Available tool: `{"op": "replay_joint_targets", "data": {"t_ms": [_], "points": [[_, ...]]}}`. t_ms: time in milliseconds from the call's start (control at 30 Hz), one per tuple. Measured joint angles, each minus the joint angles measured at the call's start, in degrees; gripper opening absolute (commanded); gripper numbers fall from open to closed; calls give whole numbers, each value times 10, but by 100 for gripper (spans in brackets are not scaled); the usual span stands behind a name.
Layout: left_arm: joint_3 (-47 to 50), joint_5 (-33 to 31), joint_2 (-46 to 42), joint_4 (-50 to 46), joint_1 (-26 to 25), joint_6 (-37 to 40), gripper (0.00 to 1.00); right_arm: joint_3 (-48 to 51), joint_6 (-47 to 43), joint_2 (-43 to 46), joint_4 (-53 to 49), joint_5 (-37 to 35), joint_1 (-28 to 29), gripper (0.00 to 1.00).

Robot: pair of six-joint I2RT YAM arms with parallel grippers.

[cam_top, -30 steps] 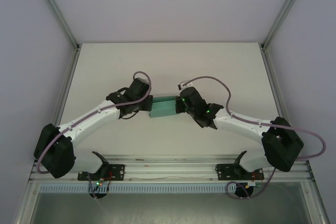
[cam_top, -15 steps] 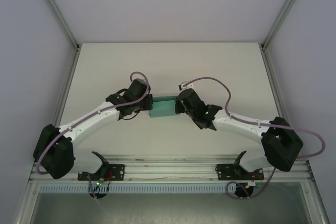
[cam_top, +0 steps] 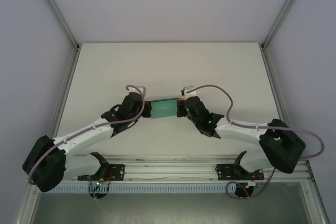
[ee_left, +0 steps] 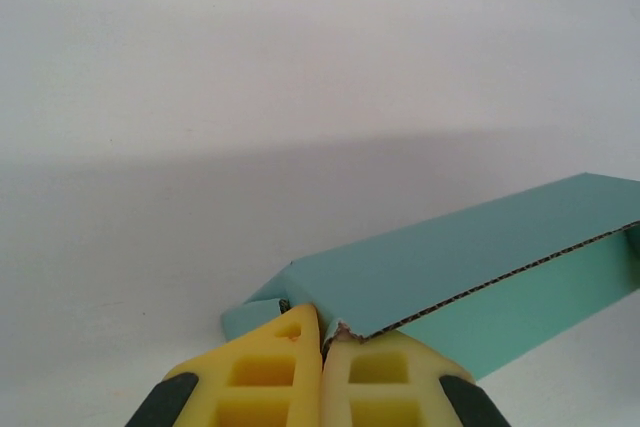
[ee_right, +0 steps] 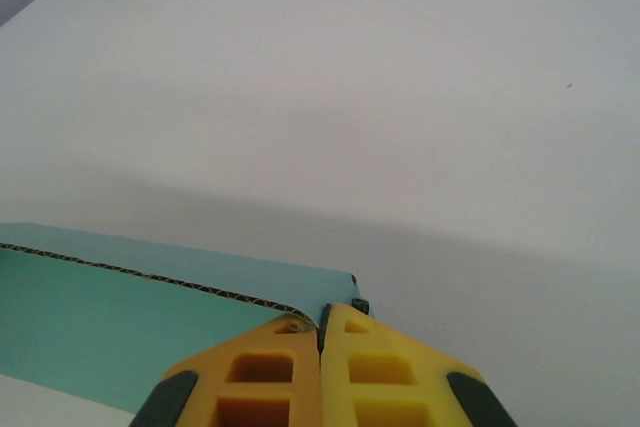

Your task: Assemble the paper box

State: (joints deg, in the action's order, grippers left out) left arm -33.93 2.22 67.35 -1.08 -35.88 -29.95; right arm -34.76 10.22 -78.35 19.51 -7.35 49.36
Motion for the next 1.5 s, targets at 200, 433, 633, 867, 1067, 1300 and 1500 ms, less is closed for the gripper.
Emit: {"op": "replay_joint_targets", "data": {"t_ms": [200, 433, 633, 867, 1067, 1300, 1500], "points": [[57, -10, -19, 70, -17, 0, 0, 37, -15, -4, 60, 1, 4, 0], [67, -37, -12, 98, -27, -2, 0, 38, -14, -8, 70, 0, 3, 17], [63, -43, -5, 103, -35, -2, 0, 24, 2, 23, 2, 36, 9, 66], [62, -44, -13, 99, -38, -2, 0, -13, 12, 67, -79, 71, 12, 90], [61, -45, -20, 84, -38, -1, 0, -46, 23, 83, -104, 56, 5, 100], [54, -46, -20, 74, -39, 0, 3, -56, 56, 81, -125, 44, -45, 100], [48, -46, -16, 68, -39, 0, 3, -63, 63, 58, -142, 45, -59, 100]]}}
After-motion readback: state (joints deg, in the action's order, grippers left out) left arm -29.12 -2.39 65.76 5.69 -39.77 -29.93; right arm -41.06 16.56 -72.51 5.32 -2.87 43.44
